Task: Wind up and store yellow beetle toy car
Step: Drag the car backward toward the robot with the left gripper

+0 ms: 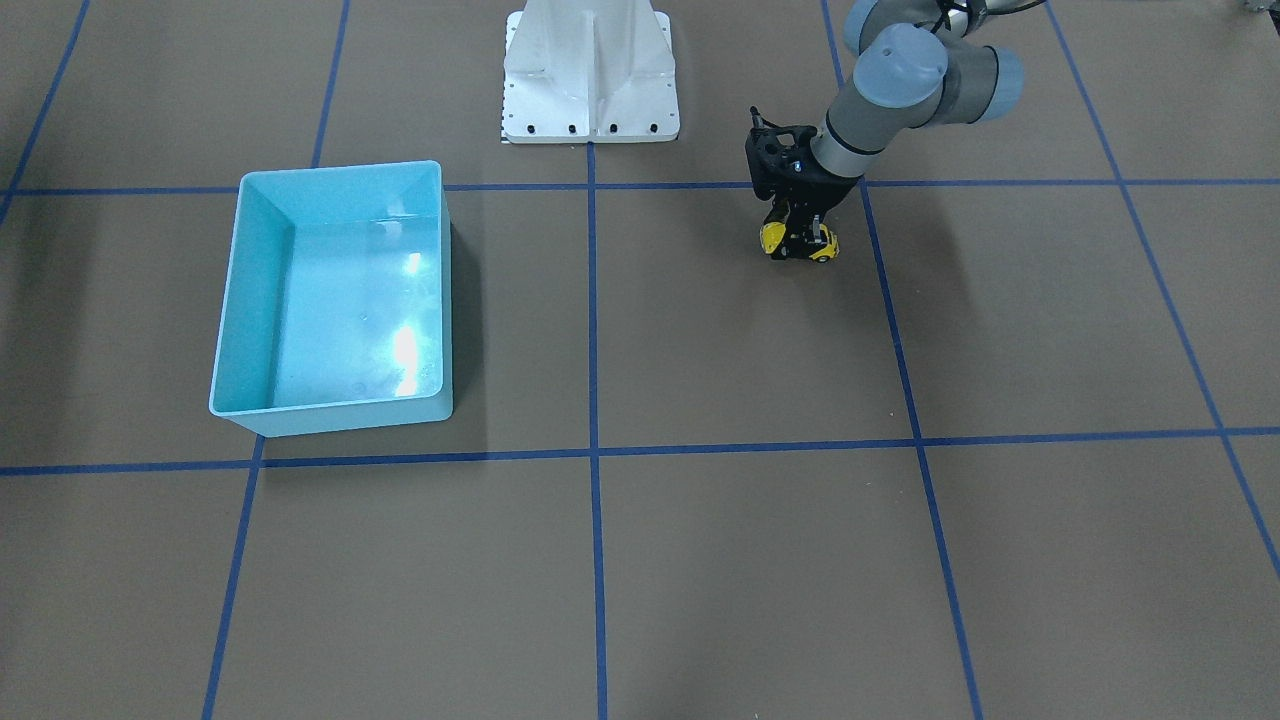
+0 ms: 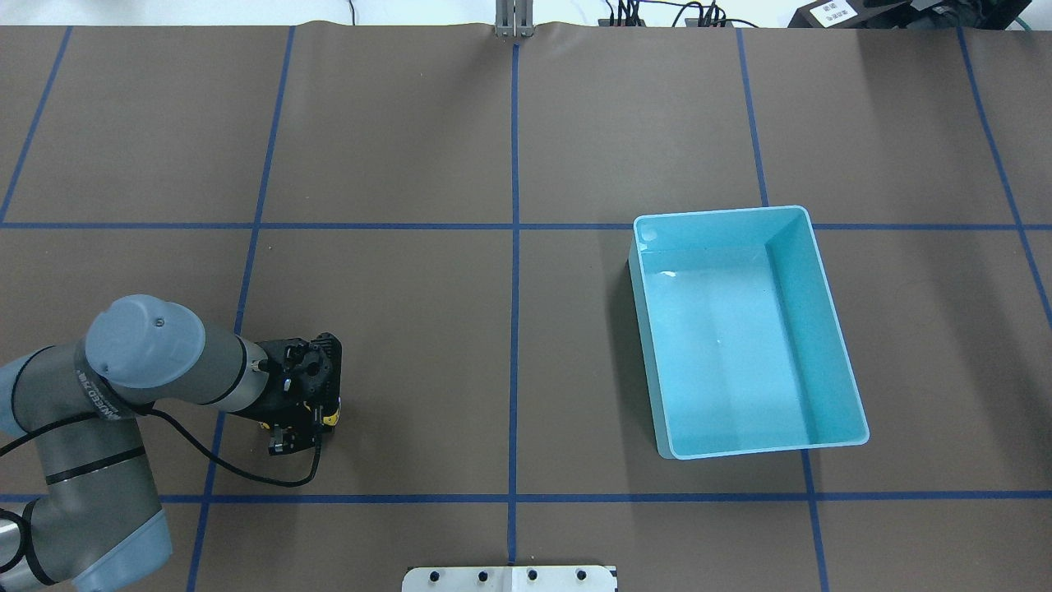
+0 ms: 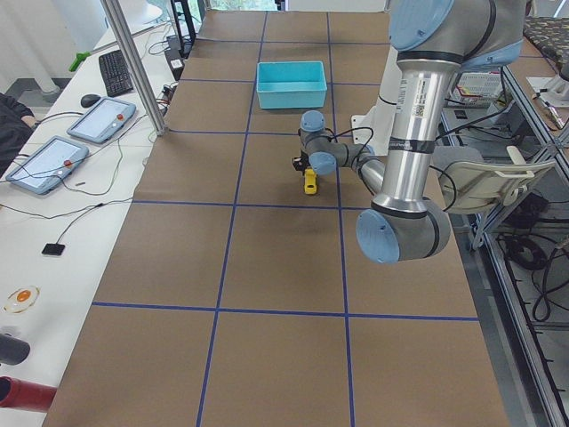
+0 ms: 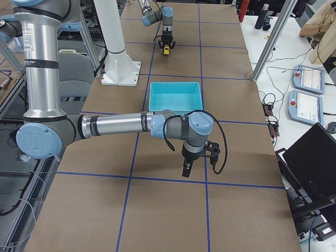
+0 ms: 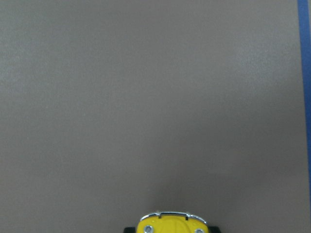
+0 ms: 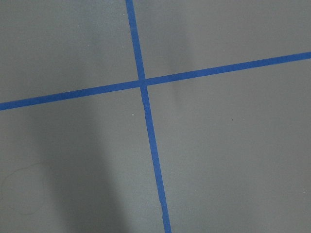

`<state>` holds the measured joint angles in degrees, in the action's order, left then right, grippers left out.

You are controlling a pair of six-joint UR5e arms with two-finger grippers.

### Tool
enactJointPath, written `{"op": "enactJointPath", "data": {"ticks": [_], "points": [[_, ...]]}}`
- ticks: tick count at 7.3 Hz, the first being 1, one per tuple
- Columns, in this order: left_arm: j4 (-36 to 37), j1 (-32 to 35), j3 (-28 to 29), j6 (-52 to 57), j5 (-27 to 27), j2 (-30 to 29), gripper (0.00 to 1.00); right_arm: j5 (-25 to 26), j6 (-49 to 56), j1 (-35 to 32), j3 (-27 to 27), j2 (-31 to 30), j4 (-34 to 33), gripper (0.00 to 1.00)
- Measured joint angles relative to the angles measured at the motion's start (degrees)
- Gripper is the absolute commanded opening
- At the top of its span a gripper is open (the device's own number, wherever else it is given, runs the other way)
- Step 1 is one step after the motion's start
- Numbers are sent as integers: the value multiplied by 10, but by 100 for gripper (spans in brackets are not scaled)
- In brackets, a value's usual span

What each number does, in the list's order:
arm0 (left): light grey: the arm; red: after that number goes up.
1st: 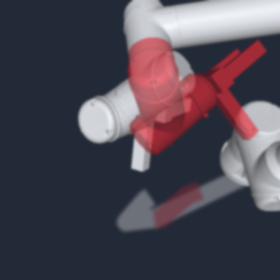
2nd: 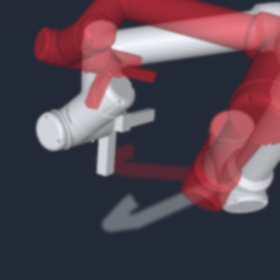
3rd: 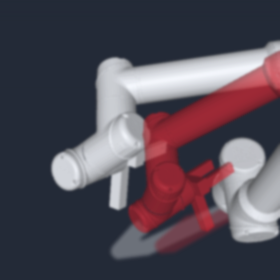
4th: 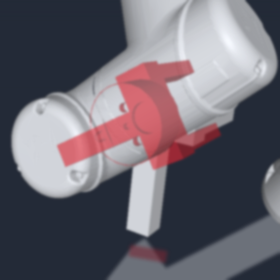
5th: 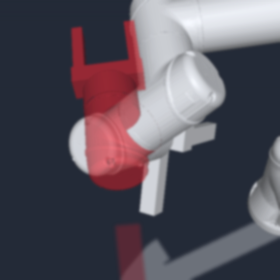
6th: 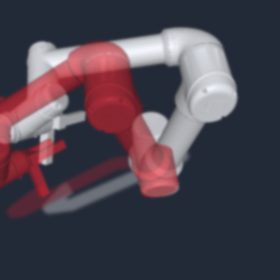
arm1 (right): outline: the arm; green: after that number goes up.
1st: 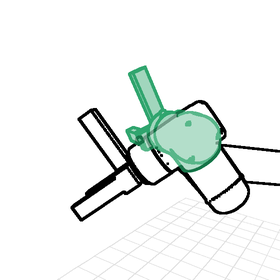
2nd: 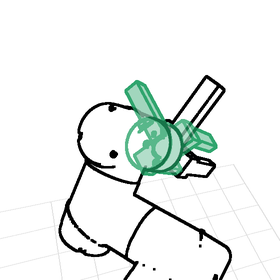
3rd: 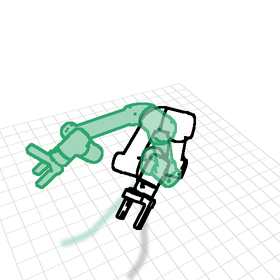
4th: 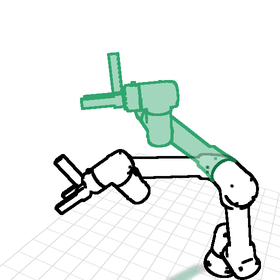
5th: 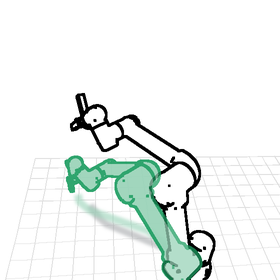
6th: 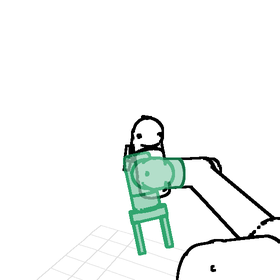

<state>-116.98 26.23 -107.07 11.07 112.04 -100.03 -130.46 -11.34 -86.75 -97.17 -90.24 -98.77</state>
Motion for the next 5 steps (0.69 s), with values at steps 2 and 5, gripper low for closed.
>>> {"op": "enactJointPath", "data": {"ticks": [2, 5], "points": [[-1, 0, -2, 0, 0, 5, 0, -8, 0, 0, 0, 0, 1, 100], [-2, 0, -3, 0, 0, 12, 0, -13, 0, 0, 0, 1, 1, 100]]}}
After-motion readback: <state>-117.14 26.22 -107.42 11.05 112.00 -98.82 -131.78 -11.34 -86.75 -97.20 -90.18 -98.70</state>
